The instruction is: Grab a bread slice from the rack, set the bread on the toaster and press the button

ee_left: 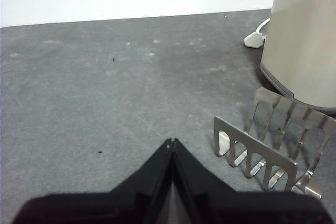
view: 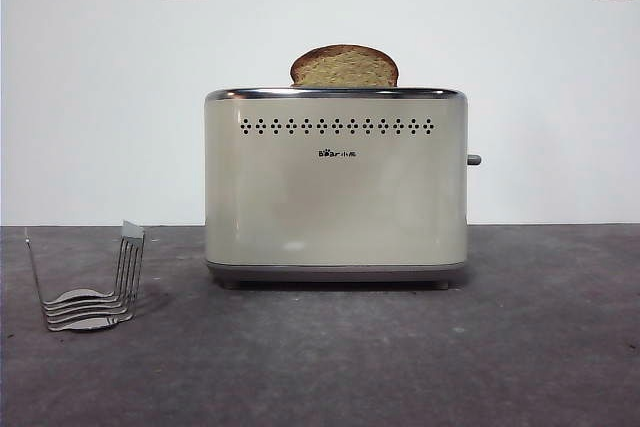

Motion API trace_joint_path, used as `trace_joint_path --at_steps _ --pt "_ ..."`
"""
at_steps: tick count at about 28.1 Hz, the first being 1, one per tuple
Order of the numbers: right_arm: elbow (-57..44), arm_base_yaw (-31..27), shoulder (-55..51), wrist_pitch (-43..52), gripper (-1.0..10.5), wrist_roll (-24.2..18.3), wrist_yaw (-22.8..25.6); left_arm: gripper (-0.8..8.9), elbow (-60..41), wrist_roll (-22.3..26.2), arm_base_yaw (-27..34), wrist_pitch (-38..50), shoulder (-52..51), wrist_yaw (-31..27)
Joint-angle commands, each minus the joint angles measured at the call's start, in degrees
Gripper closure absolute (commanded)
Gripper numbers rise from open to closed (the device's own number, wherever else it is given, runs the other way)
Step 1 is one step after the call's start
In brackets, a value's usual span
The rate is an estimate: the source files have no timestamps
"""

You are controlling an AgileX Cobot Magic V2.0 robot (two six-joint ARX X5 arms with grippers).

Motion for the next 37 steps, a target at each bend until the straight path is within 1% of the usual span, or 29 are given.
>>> trace_joint_path --at_steps 1,3,6,7,8,10,11,12,13,14,16,17,20,22,27,28,30,33,35,37 --pt "-2.84 0.26 -0.76 1.31 9.5 -0.42 3.74 8.17 -0.61 -0.59 0.15 0.52 0.52 0.37" --pt "-11.76 0.42 -6.62 7.63 9.5 -0.44 3.96 8.17 -0.61 -0.59 0.15 0.52 0.98 0.37" --pt "-32.35 0.42 -21.11 23.61 9.5 -0.42 3.69 8.17 -0.61 -0.59 0.15 0.52 1.16 0.37" --pt "-38.42 0.42 -25.51 27.58 9.5 -0.44 3.74 8.17 -0.61 -0.59 0.15 0.52 1.22 0.37" --pt "-45.59 0.39 -30.75 31.10 9.5 -0.44 4.81 8.17 -0.61 -0.59 0.15 0.52 1.27 0.37" --pt "-57.51 0.42 -40.09 32.94 9.5 -0.46 9.51 8.17 -0.61 -0.59 0.15 0.52 1.33 0.37" --pt "-62.71 0.42 -44.02 33.88 9.5 -1.40 11.58 8.17 -0.61 -0.59 0.15 0.52 1.33 0.37" --pt "-68.81 0.42 -48.89 36.22 9.5 -3.48 15.45 8.17 -0.61 -0.59 0.15 0.52 1.33 0.37" --pt "-73.59 0.42 -52.65 38.29 9.5 -2.93 18.93 8.17 -0.61 -0.59 0.15 0.52 1.33 0.37" --pt "-77.57 0.44 -55.63 40.54 9.5 -2.75 21.40 8.17 -0.61 -0.59 0.15 0.55 1.33 0.37" --pt "-82.84 0.44 -59.63 44.17 9.5 -2.78 21.99 8.17 -0.61 -0.59 0.15 0.52 1.33 0.37" --pt "-85.48 0.44 -62.18 46.07 9.5 -2.78 20.57 8.17 -0.61 -0.59 0.15 0.52 1.33 0.37" --pt "-88.85 0.44 -67.36 48.46 9.5 -3.04 15.15 8.17 -0.61 -0.59 0.15 0.52 1.33 0.37" --pt "-89.53 0.44 -69.66 49.27 9.5 -3.48 13.60 8.17 -0.61 -0.59 0.15 0.52 1.31 0.37" --pt "-91.84 0.42 -72.57 55.74 9.5 -4.83 13.40 8.17 -0.61 -0.59 0.15 0.52 1.33 0.37" --pt "-92.72 0.42 -72.65 57.59 9.5 -5.27 13.07 8.17 -0.61 -0.59 0.15 0.52 1.33 0.37" --pt "-93.24 0.35 -72.65 58.01 9.5 -5.95 11.76 8.17 -0.61 -0.59 0.15 0.52 1.33 0.37" --pt "-93.24 0.33 -72.65 57.70 9.5 -7.23 8.55 8.17 -0.61 -0.59 0.15 0.52 1.33 0.37" --pt "-93.24 0.33 -72.65 57.70 9.5 -8.85 5.27 8.17 -0.61 -0.59 0.15 0.55 1.33 0.37" --pt "-93.24 0.31 -72.65 57.46 9.5 -10.16 3.02 8.17 -0.61 -0.59 0.15 0.52 1.33 0.37"
